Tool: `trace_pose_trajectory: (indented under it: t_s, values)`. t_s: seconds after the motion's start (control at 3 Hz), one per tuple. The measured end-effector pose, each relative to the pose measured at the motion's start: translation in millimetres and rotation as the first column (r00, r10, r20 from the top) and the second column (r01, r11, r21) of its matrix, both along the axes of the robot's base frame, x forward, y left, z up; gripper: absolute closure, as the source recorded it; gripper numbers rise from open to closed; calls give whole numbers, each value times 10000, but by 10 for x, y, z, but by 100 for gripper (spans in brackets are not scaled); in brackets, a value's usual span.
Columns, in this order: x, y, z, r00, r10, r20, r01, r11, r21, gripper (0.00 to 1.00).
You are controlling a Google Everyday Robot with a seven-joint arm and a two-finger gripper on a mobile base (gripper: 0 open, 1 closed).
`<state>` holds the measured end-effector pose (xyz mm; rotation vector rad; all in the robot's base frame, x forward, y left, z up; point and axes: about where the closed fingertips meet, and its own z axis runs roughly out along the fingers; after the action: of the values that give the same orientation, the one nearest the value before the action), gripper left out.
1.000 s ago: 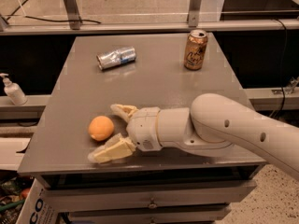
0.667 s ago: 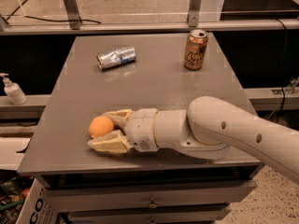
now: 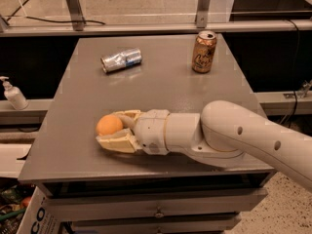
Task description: Move orange near orange can
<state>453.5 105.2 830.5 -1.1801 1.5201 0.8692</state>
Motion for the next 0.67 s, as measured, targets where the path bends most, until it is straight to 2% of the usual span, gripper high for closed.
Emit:
trace_pose_trajectory:
  t_s: [0.33, 0.67]
  values:
    - [165, -273, 198, 9975, -609, 362, 608, 9981, 40, 100]
    - [308, -617, 362, 9909, -1168, 668, 1189, 9925, -273, 100]
